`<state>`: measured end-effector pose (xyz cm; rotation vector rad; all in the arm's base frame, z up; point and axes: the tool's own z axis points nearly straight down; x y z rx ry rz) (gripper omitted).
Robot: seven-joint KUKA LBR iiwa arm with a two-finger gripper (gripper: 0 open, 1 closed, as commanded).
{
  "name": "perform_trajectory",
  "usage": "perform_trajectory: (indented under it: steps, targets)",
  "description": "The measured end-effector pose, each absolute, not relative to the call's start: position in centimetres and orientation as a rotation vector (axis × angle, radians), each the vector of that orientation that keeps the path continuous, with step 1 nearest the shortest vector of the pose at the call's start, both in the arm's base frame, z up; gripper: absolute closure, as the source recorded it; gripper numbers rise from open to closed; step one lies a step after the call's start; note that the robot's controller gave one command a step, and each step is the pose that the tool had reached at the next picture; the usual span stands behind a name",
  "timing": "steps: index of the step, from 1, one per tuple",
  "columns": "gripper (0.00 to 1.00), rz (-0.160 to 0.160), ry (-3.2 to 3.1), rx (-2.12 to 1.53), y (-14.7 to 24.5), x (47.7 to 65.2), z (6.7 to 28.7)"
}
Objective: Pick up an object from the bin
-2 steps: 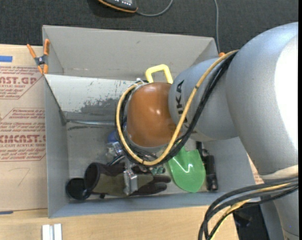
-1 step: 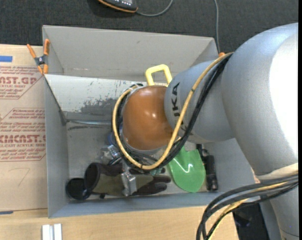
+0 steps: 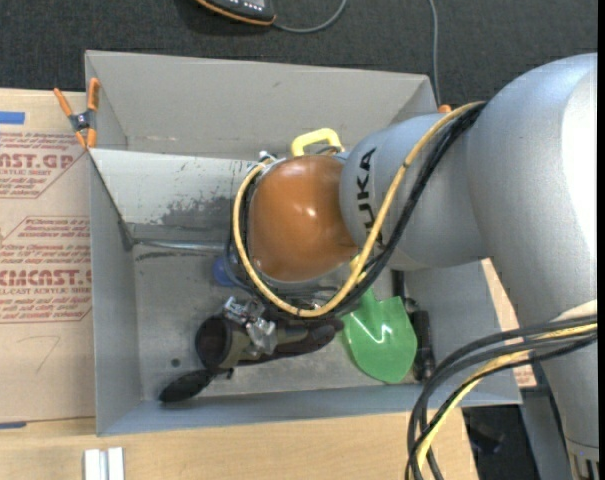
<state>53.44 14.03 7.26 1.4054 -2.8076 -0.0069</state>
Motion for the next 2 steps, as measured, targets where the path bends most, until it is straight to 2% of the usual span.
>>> perform_trajectory:
  steps: [2]
  targets:
    - [1.0,-0.008,-2.81,1.401,14.0,53.48,7.25]
